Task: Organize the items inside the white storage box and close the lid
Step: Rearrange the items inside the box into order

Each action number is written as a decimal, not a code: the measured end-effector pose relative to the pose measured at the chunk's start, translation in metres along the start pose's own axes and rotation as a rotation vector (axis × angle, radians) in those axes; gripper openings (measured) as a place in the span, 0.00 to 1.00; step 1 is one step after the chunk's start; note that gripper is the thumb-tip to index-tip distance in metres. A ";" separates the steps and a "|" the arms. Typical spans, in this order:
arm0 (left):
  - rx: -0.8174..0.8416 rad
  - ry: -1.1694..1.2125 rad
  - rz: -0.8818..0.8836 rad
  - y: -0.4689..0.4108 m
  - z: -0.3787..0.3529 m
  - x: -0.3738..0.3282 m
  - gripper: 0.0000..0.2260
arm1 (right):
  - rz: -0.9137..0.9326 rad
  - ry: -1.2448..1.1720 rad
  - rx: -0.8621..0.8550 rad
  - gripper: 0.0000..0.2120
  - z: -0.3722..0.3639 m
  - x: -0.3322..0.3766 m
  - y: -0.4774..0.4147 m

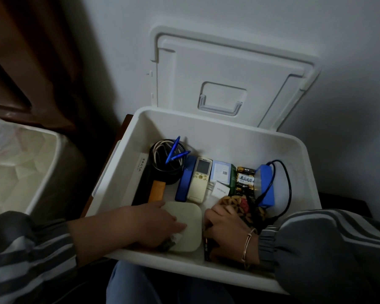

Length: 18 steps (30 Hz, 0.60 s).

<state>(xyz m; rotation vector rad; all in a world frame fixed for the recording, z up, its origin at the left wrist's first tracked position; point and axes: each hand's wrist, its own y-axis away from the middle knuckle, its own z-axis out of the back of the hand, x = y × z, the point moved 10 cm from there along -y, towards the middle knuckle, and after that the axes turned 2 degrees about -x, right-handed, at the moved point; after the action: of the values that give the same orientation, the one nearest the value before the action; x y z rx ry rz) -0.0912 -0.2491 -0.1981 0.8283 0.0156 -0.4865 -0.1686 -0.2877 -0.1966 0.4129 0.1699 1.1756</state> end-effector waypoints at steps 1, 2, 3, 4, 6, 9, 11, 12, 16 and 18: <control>0.005 0.010 0.004 0.000 -0.001 0.000 0.26 | -0.005 -0.002 -0.008 0.18 0.002 -0.001 0.000; 0.009 0.018 0.005 0.000 -0.002 0.001 0.26 | -0.011 -0.007 -0.017 0.18 0.004 -0.001 0.000; 0.011 0.023 0.003 0.000 -0.002 0.001 0.25 | -0.017 -0.013 -0.030 0.17 0.006 -0.002 -0.001; 0.012 0.026 0.003 0.000 -0.002 0.001 0.25 | -0.020 -0.021 -0.047 0.16 0.009 -0.003 -0.001; 0.017 0.037 -0.001 -0.001 -0.002 0.002 0.26 | -0.009 -0.040 -0.090 0.13 0.017 -0.003 0.000; 0.005 0.095 -0.007 -0.002 -0.002 0.003 0.26 | 0.039 -0.037 -0.139 0.09 0.033 -0.001 0.002; -0.017 0.201 -0.004 -0.001 -0.001 0.005 0.24 | 0.045 -0.060 -0.144 0.07 0.046 -0.004 0.002; -0.042 0.267 0.003 0.000 0.003 0.007 0.22 | 0.028 -0.107 -0.143 0.06 0.054 -0.009 0.003; -0.265 0.521 0.062 -0.001 0.034 0.021 0.06 | -0.133 -0.447 -0.215 0.08 0.099 -0.048 0.017; -0.325 0.429 0.131 -0.004 0.042 0.027 0.06 | -0.244 -0.651 -0.311 0.09 0.116 -0.076 0.030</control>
<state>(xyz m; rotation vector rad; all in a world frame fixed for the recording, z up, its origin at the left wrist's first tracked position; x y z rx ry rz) -0.0758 -0.2924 -0.1775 0.5963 0.4238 -0.1680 -0.1841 -0.3735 -0.0851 0.4637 -0.5087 0.7628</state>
